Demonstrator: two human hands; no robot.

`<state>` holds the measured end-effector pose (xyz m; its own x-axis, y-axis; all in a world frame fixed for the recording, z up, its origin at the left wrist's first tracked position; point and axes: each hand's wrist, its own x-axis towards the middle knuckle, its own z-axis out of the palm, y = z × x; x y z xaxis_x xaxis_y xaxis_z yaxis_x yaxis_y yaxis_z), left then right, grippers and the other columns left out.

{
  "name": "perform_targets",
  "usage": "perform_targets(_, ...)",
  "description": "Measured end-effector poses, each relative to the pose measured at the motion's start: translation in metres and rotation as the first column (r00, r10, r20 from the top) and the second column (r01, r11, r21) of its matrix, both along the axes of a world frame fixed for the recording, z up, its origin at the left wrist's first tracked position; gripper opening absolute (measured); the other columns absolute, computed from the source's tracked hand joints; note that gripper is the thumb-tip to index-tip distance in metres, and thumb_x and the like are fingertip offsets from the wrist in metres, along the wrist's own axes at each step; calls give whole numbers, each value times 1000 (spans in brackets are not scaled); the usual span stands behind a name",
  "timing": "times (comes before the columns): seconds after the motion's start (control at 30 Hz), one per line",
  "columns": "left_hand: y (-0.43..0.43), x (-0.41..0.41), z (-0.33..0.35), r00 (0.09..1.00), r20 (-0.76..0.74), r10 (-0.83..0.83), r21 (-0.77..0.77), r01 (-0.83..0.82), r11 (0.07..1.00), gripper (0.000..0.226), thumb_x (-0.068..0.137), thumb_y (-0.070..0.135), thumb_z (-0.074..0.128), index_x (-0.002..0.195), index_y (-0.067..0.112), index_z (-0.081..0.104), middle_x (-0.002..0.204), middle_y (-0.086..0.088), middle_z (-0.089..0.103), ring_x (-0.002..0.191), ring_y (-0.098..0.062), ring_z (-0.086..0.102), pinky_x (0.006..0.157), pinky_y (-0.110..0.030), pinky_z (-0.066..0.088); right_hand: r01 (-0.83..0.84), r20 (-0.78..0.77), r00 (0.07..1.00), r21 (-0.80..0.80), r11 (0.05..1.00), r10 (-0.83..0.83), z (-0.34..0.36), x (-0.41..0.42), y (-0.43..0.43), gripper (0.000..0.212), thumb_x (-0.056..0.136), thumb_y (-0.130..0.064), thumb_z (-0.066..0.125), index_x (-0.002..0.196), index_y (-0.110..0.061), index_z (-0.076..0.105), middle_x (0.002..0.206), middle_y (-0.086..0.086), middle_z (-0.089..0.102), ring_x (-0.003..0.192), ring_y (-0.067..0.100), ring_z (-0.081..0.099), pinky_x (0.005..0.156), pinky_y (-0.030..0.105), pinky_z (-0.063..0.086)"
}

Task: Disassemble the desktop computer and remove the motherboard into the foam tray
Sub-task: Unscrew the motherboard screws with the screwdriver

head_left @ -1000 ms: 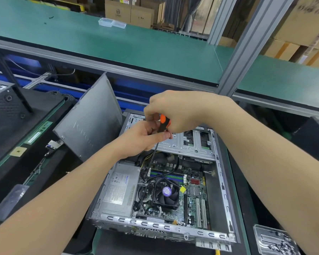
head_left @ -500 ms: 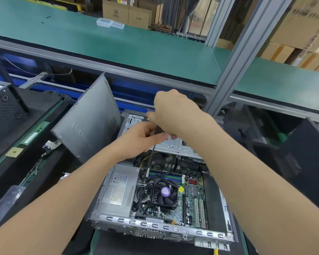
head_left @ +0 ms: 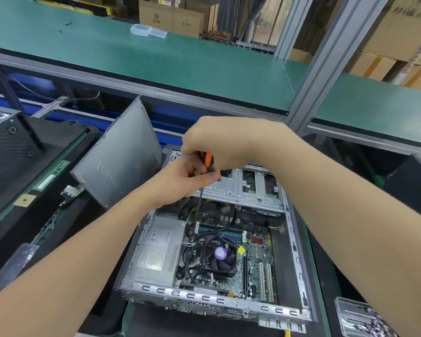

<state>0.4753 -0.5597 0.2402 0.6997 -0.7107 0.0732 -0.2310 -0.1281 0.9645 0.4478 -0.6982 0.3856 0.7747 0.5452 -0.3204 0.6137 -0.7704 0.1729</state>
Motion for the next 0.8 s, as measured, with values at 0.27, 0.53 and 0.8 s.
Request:
perform_targets(0.27, -1, -6, 0, 999, -46, -21, -20, 20, 1000, 18, 99, 35, 69, 86, 23, 67, 58, -7, 30, 52, -24, 24, 51, -41, 22, -22, 39, 999, 38, 999, 20, -8, -3, -3, 22, 78, -5, 67, 89, -23, 66, 100, -3, 63, 90, 17, 54, 59, 22, 35)
perform_targets(0.53, -12, -10, -1, 1000, -3, 28, 26, -28, 999, 22, 100, 38, 65, 78, 42, 65, 53, 10, 33, 46, -11, 27, 45, -26, 27, 422, 306, 833, 187, 887, -461, -2, -21, 6, 74, 85, -90, 34, 80, -18, 54, 74, 0, 46, 60, 19, 45, 51, 31, 30)
perform_targets(0.8, -6, -7, 1, 996, 80, 26, 15, -27, 1000, 15, 100, 38, 66, 90, 48, 70, 54, 14, 39, 48, -4, 34, 50, -16, 35, 480, 163, 817, 338, 809, -553, -26, -14, 8, 32, 98, -22, 62, 73, -16, 44, 67, 1, 49, 49, 15, 45, 43, 26, 30)
